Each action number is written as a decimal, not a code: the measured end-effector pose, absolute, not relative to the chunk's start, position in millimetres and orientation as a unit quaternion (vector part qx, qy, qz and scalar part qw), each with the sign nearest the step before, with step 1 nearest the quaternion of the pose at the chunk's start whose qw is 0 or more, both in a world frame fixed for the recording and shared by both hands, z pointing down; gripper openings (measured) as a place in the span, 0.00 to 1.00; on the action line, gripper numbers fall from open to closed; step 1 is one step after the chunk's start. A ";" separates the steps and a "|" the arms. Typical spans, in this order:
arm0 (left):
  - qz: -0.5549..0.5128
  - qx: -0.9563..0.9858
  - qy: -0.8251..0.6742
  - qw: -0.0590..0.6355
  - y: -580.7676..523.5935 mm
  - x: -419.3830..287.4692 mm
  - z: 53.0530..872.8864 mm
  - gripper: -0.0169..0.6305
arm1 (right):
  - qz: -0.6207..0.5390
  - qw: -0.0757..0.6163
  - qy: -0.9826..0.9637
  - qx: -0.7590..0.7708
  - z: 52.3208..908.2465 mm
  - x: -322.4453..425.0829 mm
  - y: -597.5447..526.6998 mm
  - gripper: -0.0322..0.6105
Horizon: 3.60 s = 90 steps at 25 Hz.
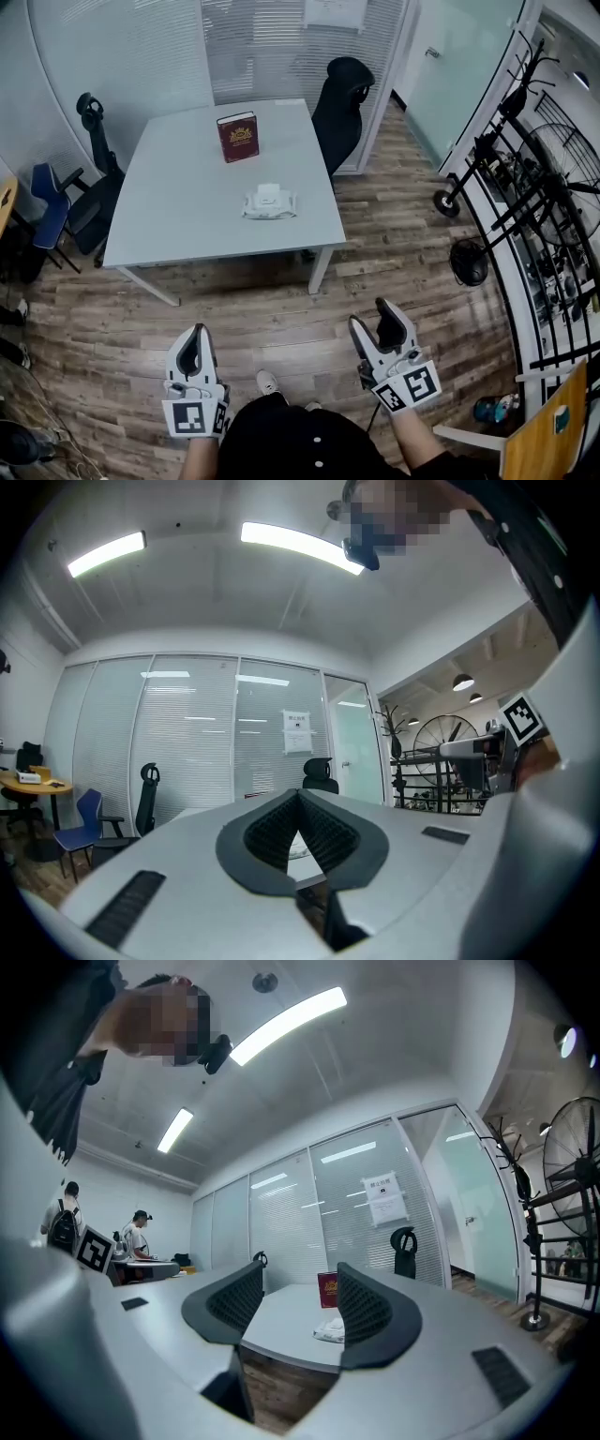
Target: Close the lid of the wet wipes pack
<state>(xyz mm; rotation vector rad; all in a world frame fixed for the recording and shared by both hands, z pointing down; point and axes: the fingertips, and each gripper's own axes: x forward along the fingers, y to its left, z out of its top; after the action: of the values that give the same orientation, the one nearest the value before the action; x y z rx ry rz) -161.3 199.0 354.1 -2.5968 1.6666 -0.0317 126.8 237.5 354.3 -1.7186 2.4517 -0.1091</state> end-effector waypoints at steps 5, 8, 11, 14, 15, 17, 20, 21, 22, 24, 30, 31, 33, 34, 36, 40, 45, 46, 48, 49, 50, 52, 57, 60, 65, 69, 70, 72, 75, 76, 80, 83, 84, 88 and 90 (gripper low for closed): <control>-0.009 -0.843 0.537 0.028 174.1 -167.6 354.3 0.05 | -0.040 0.067 0.816 -0.573 354.7 120.1 213.0 0.44; -0.009 -0.844 0.535 0.028 159.0 -169.9 354.5 0.05 | -0.036 0.069 0.815 -0.574 353.5 117.6 198.9 0.46; -0.007 -0.845 0.534 0.029 146.9 -173.8 354.5 0.05 | -0.029 0.073 0.815 -0.575 352.5 113.6 187.4 0.47; -0.006 -0.846 0.532 0.031 136.0 -177.5 353.7 0.05 | -0.016 0.074 0.812 -0.578 350.3 110.4 178.2 0.47; -0.005 -0.847 0.531 0.031 132.7 -178.8 353.7 0.05 | -0.014 0.075 0.812 -0.579 350.1 109.1 175.1 0.47; -0.004 -0.848 0.528 0.033 126.3 -181.9 353.4 0.05 | -0.015 0.073 0.811 -0.580 350.6 105.3 168.6 0.48; -0.003 -0.850 0.526 0.035 116.5 -187.4 352.4 0.05 | -0.022 0.067 0.810 -0.582 352.9 98.5 158.5 0.48; -0.003 -0.851 0.525 0.035 113.7 -189.0 351.9 0.04 | -0.023 0.066 0.809 -0.583 353.2 96.5 155.7 0.48; -0.003 -0.851 0.524 0.036 111.1 -190.8 351.6 0.05 | -0.023 0.065 0.809 -0.584 353.3 94.5 153.4 0.48; -0.003 -0.852 0.522 0.038 106.1 -194.9 351.4 0.05 | -0.019 0.060 0.808 -0.586 353.6 90.0 148.8 0.47; -0.006 -0.855 0.518 0.040 96.7 -207.1 352.0 0.05 | -0.016 0.055 0.804 -0.592 354.5 77.5 141.7 0.47; -0.007 -0.855 0.517 0.039 95.5 -208.5 353.3 0.05 | -0.017 0.054 0.803 -0.593 355.6 76.3 141.2 0.46; -0.009 -0.856 0.517 0.029 93.7 -209.1 357.8 0.05 | -0.020 0.050 0.803 -0.594 358.4 75.1 140.2 0.46; -0.010 -0.856 0.517 0.021 93.2 -208.4 360.5 0.05 | -0.021 0.047 0.802 -0.595 359.9 75.3 139.7 0.46; -0.012 -0.856 0.517 0.012 91.6 -205.7 364.3 0.04 | -0.022 0.044 0.801 -0.597 362.9 78.0 138.2 0.46; -0.014 -0.858 0.513 0.030 85.5 -198.5 363.4 0.05 | -0.028 0.048 0.797 -0.602 368.0 87.7 131.3 0.46; -0.016 -0.853 0.520 0.026 68.8 -194.3 364.1 0.05 | -0.031 0.051 0.800 -0.597 370.7 95.8 106.7 0.48; -0.016 -0.854 0.520 0.027 64.1 -191.8 363.1 0.05 | -0.031 0.052 0.799 -0.598 370.0 98.2 100.9 0.48; -0.017 -0.854 0.519 0.031 53.9 -186.4 361.4 0.05 | -0.030 0.052 0.799 -0.598 369.2 102.4 89.4 0.48; -0.017 -0.854 0.520 0.032 48.7 -184.0 361.0 0.05 | -0.030 0.052 0.800 -0.597 369.3 103.9 84.1 0.48; -0.017 -0.853 0.521 0.032 43.6 -181.6 360.7 0.05 | -0.029 0.050 0.801 -0.596 369.7 105.3 79.1 0.48; -0.015 -0.853 0.521 0.032 33.9 -176.2 359.6 0.05 | -0.027 0.043 0.803 -0.594 371.1 109.0 69.0 0.48; -0.015 -0.851 0.524 0.033 12.1 -165.8 359.8 0.05 | -0.029 0.041 0.803 -0.594 372.7 121.5 42.8 0.48; -0.015 -0.848 0.529 0.033 -1.7 -160.0 359.0 0.05 | -0.029 0.038 0.804 -0.592 372.4 128.2 26.6 0.48; -0.015 -0.844 0.536 0.035 -24.5 -149.6 353.3 0.05 | -0.029 0.026 0.808 -0.588 371.0 138.0 -3.0 0.48; -0.016 -0.838 0.545 0.023 -37.3 -141.7 350.9 0.05 | -0.031 0.028 0.813 -0.581 367.4 145.7 -23.7 0.47; -0.017 -0.836 0.547 0.020 -39.9 -139.1 350.4 0.05 | -0.030 0.029 0.814 -0.579 366.4 147.7 -27.9 0.47; -0.018 -0.834 0.552 0.013 -44.7 -133.2 349.8 0.05 | -0.031 0.031 0.818 -0.573 365.8 152.7 -35.9 0.47; -0.016 -0.830 0.557 0.013 -50.4 -123.6 348.1 0.05 | -0.038 0.035 0.825 -0.562 369.9 159.7 -46.1 0.47; -0.017 -0.829 0.559 0.014 -51.6 -120.8 347.6 0.05 | -0.041 0.035 0.828 -0.559 371.9 161.4 -48.9 0.47; -0.019 -0.823 0.566 0.035 -56.1 -113.6 343.5 0.05 | -0.049 0.034 0.836 -0.545 378.5 165.7 -57.5 0.47; -0.025 -0.823 0.567 0.031 -57.2 -108.9 348.5 0.05 | -0.058 0.038 0.837 -0.542 382.7 170.3 -61.3 0.47; -0.027 -0.823 0.566 0.029 -58.2 -107.5 350.0 0.05 | -0.061 0.039 0.837 -0.542 384.1 172.0 -62.5 0.47; -0.027 -0.823 0.566 0.034 -66.4 -104.5 349.6 0.05 | -0.065 0.023 0.837 -0.542 392.6 174.7 -72.3 0.47; -0.025 -0.824 0.565 0.036 -72.4 -103.2 350.4 0.05 | -0.065 0.015 0.840 -0.539 395.9 172.6 -78.5 0.47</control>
<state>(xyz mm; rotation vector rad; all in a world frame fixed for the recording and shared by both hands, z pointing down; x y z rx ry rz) -103.2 -72.4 350.4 -2.5302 1.7356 -0.0767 172.6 -78.5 395.9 -1.6779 2.6138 -0.2018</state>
